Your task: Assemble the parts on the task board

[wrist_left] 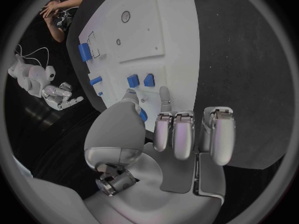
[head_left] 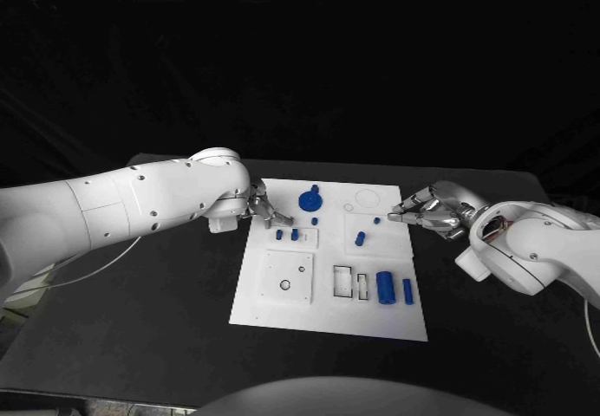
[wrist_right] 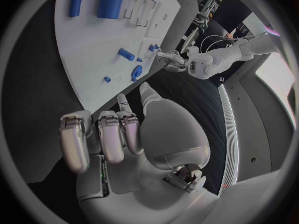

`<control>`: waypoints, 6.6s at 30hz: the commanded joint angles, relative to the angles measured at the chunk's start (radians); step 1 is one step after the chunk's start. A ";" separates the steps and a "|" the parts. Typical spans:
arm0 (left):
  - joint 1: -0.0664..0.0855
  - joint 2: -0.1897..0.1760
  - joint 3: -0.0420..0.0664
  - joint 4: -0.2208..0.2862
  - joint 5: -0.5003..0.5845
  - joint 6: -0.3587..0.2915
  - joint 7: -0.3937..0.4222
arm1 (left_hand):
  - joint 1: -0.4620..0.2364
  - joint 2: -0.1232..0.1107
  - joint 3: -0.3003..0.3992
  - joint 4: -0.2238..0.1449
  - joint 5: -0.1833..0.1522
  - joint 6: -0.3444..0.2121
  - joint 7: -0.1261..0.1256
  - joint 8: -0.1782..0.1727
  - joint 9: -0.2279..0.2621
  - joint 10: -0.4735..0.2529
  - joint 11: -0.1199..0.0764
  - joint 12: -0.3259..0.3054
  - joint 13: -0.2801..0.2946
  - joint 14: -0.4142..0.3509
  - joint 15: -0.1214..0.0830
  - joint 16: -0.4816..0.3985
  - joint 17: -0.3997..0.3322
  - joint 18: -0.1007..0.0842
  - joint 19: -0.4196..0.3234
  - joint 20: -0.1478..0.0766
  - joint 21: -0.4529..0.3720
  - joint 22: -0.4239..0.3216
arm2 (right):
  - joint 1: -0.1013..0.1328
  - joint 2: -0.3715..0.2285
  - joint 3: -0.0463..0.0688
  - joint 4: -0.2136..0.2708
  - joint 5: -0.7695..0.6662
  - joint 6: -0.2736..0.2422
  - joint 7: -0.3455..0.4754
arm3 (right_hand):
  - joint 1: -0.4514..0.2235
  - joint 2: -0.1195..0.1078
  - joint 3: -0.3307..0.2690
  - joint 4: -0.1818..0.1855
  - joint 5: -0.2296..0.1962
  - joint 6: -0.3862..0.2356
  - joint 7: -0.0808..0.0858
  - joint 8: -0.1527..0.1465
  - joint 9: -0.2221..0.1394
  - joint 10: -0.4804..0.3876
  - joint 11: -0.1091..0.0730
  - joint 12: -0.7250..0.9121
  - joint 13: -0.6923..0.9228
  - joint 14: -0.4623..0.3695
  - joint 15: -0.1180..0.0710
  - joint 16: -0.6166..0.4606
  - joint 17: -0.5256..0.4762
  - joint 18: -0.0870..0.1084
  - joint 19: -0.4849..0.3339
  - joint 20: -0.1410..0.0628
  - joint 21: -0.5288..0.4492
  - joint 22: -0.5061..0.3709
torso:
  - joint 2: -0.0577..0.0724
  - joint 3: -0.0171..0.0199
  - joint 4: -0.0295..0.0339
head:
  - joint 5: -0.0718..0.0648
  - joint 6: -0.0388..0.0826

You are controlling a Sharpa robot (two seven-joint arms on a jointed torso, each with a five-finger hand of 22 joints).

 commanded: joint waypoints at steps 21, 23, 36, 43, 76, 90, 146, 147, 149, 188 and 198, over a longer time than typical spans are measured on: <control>-0.030 0.021 0.000 -0.001 -0.084 -0.416 0.738 | 0.563 -0.033 0.236 0.000 0.225 0.040 0.074 -0.331 -0.525 -0.416 0.092 -1.336 -1.029 0.106 0.070 0.003 0.263 -0.007 0.104 0.064 0.002 0.263 | -0.007 -0.001 -0.001 -0.003 0.004 0.000 0.018 | 0.003 0.009 -0.003 0.005 0.003 0.004 -0.005 -0.006 -0.001 0.105 -0.002 -0.003 0.263 0.106 0.003 0.004 0.263 -0.007 0.105 0.005 0.004 0.263 | 0.003 0.0007 -0.0022 | -0.001 0.007; -0.039 0.028 0.000 -0.003 -0.163 -0.409 0.736 | 0.582 -0.041 0.273 -0.001 0.193 0.072 0.071 -0.353 -0.561 -0.373 0.087 -1.367 -1.082 0.106 0.066 0.003 0.263 -0.007 0.104 0.059 0.002 0.263 | -0.008 -0.001 -0.001 -0.003 0.004 -0.008 0.023 | 0.003 0.009 -0.003 0.005 0.003 0.004 -0.005 -0.006 -0.001 0.105 -0.002 -0.003 0.263 0.106 0.003 0.004 0.263 -0.007 0.105 0.005 0.004 0.263 | 0.002 0.0011 -0.0019 | -0.001 0.007; -0.061 0.060 0.000 -0.022 -0.396 -0.317 0.709 | 0.616 -0.063 0.373 -0.005 0.048 0.135 0.058 -0.412 -0.661 -0.357 0.096 -1.482 -1.234 0.106 0.075 0.003 0.263 -0.007 0.104 0.063 0.002 0.263 | -0.014 -0.001 -0.001 -0.009 0.024 -0.115 0.091 | 0.004 0.010 -0.004 0.005 0.004 -0.006 -0.007 -0.012 -0.003 0.105 -0.003 -0.003 0.263 0.106 0.002 0.004 0.263 -0.007 0.105 0.004 0.004 0.263 | 0.001 0.0008 -0.0010 | 0.001 -0.001; -0.064 0.083 0.000 -0.047 -0.450 -0.272 0.676 | 0.609 -0.060 0.385 -0.005 -0.007 0.135 0.066 -0.429 -0.689 -0.382 0.094 -1.505 -1.247 0.106 0.068 0.003 0.263 -0.007 0.104 0.064 0.002 0.263 | -0.015 0.001 -0.001 -0.011 0.028 -0.130 0.105 | 0.003 0.011 -0.004 0.006 0.004 -0.006 -0.007 -0.012 -0.003 0.105 -0.003 -0.003 0.263 0.106 0.002 0.004 0.263 -0.007 0.105 0.004 0.004 0.263 | 0.001 0.0011 -0.0024 | 0.004 -0.002; -0.078 0.144 0.000 -0.117 -0.511 -0.155 0.622 | 0.626 -0.051 0.391 -0.011 -0.020 0.095 0.052 -0.432 -0.745 -0.474 0.073 -1.505 -1.246 0.106 0.044 0.003 0.263 -0.007 0.104 0.042 0.002 0.263 | -0.015 0.002 -0.001 -0.007 0.029 -0.132 0.108 | 0.002 0.012 -0.005 0.007 0.003 -0.005 -0.006 -0.011 -0.003 0.105 -0.003 -0.003 0.263 0.106 0.002 0.004 0.263 -0.007 0.105 0.004 0.004 0.263 | 0.001 0.0005 -0.0020 | -0.003 -0.005; -0.080 0.151 -0.001 -0.119 -0.568 -0.148 0.620 | 0.627 -0.032 0.403 -0.007 -0.019 0.103 0.050 -0.428 -0.752 -0.470 0.072 -1.501 -1.245 0.106 0.043 0.003 0.263 -0.007 0.104 0.040 0.002 0.263 | -0.015 0.003 -0.001 -0.005 0.030 -0.117 0.099 | 0.001 0.013 -0.006 0.009 0.002 -0.003 -0.006 -0.009 -0.003 0.105 -0.003 -0.003 0.263 0.106 0.002 0.004 0.263 -0.007 0.105 0.004 0.004 0.263 | 0.001 0.0007 -0.0013 | -0.006 -0.004; -0.085 0.183 -0.001 -0.154 -0.628 -0.086 0.602 | 0.664 -0.043 0.449 -0.026 -0.020 0.108 0.046 -0.426 -0.777 -0.461 0.068 -1.499 -1.245 0.106 0.050 0.003 0.263 -0.007 0.104 0.041 0.002 0.263 | -0.015 0.007 -0.001 -0.007 0.034 -0.106 0.093 | 0.000 0.014 -0.007 0.010 0.003 -0.002 -0.007 -0.009 -0.003 0.105 -0.004 -0.003 0.263 0.106 0.002 0.004 0.263 -0.007 0.105 0.003 0.004 0.263 | 0.000 0.0002 -0.0008 | -0.008 -0.007; -0.085 0.183 -0.001 -0.154 -0.629 -0.086 0.602 | 0.664 -0.043 0.449 -0.026 -0.020 0.108 0.046 -0.426 -0.777 -0.461 0.068 -1.499 -1.245 0.106 0.050 0.003 0.263 -0.007 0.104 0.041 0.002 0.263 | -0.015 0.007 -0.001 -0.007 0.034 -0.106 0.093 | 0.000 0.014 -0.007 0.010 0.003 -0.002 -0.007 -0.009 -0.003 0.105 -0.004 -0.003 0.263 0.106 0.002 0.004 0.263 -0.007 0.105 0.003 0.004 0.263 | 0.000 0.0004 -0.0008 | -0.008 -0.007; -0.085 0.182 -0.001 -0.155 -0.632 -0.086 0.602 | 0.664 -0.043 0.449 -0.026 -0.020 0.108 0.046 -0.426 -0.777 -0.461 0.068 -1.499 -1.245 0.106 0.050 0.003 0.263 -0.007 0.104 0.041 0.002 0.263 | -0.015 0.007 -0.001 -0.007 0.035 -0.106 0.093 | 0.000 0.014 -0.008 0.011 0.003 -0.001 -0.007 -0.008 -0.002 0.105 -0.004 -0.003 0.263 0.106 0.001 0.004 0.263 -0.007 0.105 0.003 0.004 0.263 | 0.001 0.0003 -0.0004 | -0.008 -0.007; -0.086 0.186 -0.001 -0.161 -0.625 -0.035 0.607 | 0.660 -0.043 0.460 -0.024 -0.020 0.157 0.038 -0.409 -0.780 -0.399 0.058 -1.481 -1.244 0.106 0.043 0.003 0.263 -0.007 0.104 0.042 0.002 0.263 | -0.015 0.010 -0.001 -0.007 0.055 -0.102 0.091 | -0.001 0.015 -0.009 0.011 0.002 0.000 -0.007 -0.007 -0.002 0.105 -0.004 -0.003 0.263 0.106 0.001 0.004 0.263 -0.007 0.105 0.003 0.004 0.263 | 0.000 0.0007 -0.0019 | -0.008 -0.009; -0.096 0.192 -0.001 -0.170 -0.640 -0.030 0.608 | 0.672 -0.040 0.467 -0.038 -0.020 0.202 0.036 -0.394 -0.778 -0.345 0.053 -1.470 -1.244 0.106 0.045 0.003 0.263 -0.007 0.104 0.043 0.002 0.263 | -0.015 0.010 -0.001 -0.005 0.087 -0.097 0.091 | -0.001 0.015 -0.009 0.011 0.002 0.000 -0.007 -0.007 -0.002 0.105 -0.004 -0.003 0.263 0.106 0.001 0.004 0.263 -0.007 0.105 0.003 0.004 0.263 | 0.001 0.0003 -0.0015 | -0.010 -0.009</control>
